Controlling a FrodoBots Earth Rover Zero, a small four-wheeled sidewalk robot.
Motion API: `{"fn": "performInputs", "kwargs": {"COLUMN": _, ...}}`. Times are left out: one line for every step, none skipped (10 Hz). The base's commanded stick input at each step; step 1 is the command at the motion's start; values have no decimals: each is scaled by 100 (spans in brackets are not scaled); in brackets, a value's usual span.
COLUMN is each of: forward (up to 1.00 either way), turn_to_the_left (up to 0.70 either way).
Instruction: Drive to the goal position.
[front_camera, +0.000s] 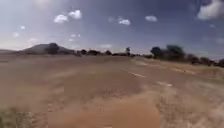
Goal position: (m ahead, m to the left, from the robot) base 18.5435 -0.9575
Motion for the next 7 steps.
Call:
{"fn": "performInputs", "kwargs": {"forward": 85, "turn_to_the_left": 0}}
{"fn": "performInputs", "kwargs": {"forward": 85, "turn_to_the_left": 0}}
{"fn": "performInputs", "kwargs": {"forward": 85, "turn_to_the_left": 0}}
{"fn": "performInputs", "kwargs": {"forward": 85, "turn_to_the_left": -2}}
{"fn": "performInputs", "kwargs": {"forward": 85, "turn_to_the_left": -11}}
{"fn": "performInputs", "kwargs": {"forward": 85, "turn_to_the_left": -20}}
{"fn": "performInputs", "kwargs": {"forward": 85, "turn_to_the_left": -30}}
